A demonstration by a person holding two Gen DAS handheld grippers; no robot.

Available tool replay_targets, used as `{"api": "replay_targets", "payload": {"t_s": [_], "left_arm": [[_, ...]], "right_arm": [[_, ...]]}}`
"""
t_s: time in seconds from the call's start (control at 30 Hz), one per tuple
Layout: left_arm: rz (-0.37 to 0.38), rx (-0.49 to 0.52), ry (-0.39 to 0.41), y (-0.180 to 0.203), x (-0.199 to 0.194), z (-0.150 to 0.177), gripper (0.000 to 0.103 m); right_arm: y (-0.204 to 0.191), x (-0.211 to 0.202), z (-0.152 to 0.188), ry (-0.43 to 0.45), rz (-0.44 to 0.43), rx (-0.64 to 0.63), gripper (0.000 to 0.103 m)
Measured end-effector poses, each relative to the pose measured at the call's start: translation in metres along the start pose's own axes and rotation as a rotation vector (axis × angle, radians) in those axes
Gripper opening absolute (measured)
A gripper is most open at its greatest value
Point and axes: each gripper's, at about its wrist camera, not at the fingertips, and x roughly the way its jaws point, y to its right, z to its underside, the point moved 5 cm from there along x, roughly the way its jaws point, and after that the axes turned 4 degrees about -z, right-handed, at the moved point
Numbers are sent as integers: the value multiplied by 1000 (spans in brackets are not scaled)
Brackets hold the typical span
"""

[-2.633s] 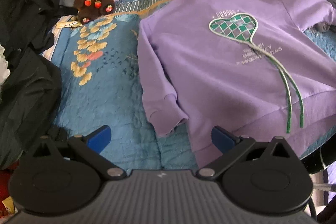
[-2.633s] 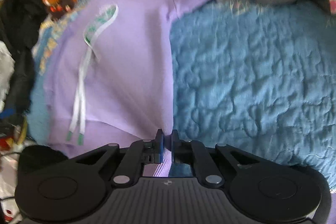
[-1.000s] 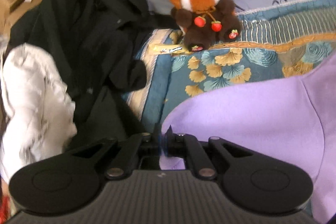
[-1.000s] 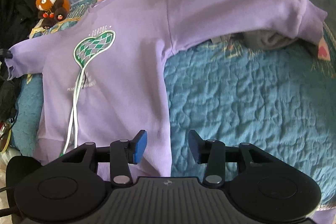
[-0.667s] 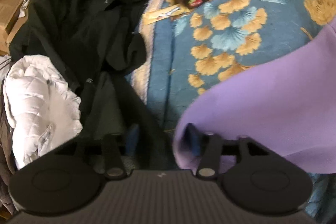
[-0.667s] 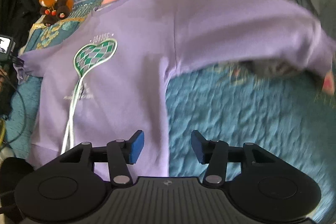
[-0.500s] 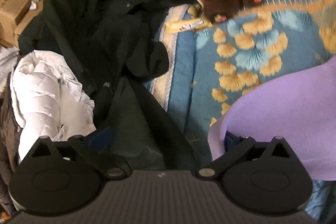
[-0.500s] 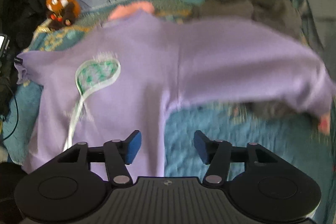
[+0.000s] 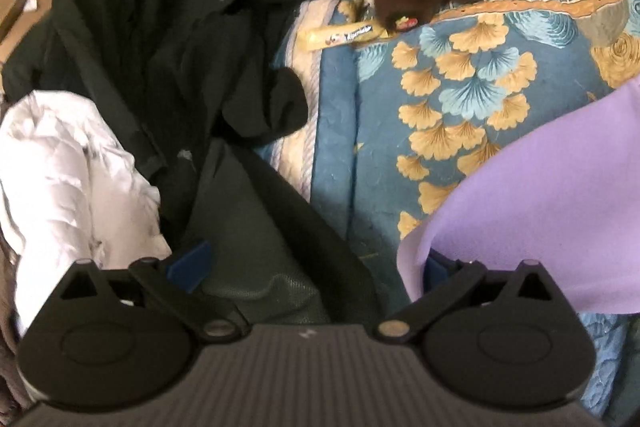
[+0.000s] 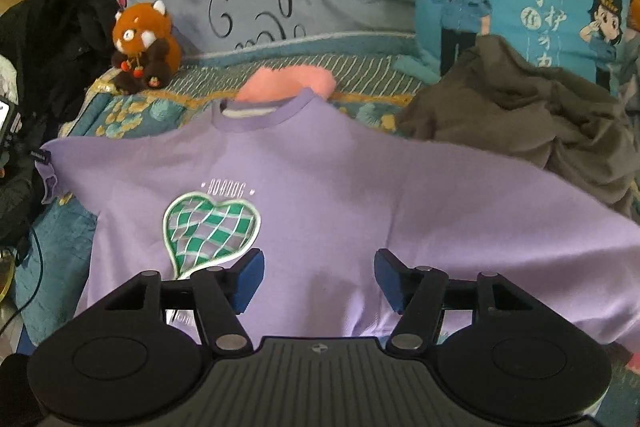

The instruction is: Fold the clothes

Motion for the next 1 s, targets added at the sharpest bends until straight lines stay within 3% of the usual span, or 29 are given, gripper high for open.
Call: {"api": "replay_targets", "payload": {"t_s": [0.3,0.4,0.5,0.57,0.63,0.73,0.77,0.87,1.0], "left_arm": [[125,-24,-5,-32,-8,2,103],[135,-20,-3,-34,-10,2,103],[111,52,6,-23,-11,-1,101],[99,101,-14,-11,-10,-3,94],[177,37,-70,-10,-6,-8,93],[399,-282,-213,-35,10,-11,99],[381,-313,-232,-39,14,-9,99],[207,-216,-200,-39,12,-7,102],[45,27,-34,-18,-15,-12,103]], "right_arm": [[-7,3,12,-21,-13,15,61],[-12,5,12,-24,-26,15,61],[-18,9,12,-29,-39,9,61],[-22,12,12,-34,-49,5,61],[-26,14,13,-37,-58,3,61],[-29,16,14,-43,-65,1,61],[-29,16,15,-45,-65,3,61],[-25,17,18,-48,-64,16,62],[-20,20,24,-70,-53,43,62]]}}
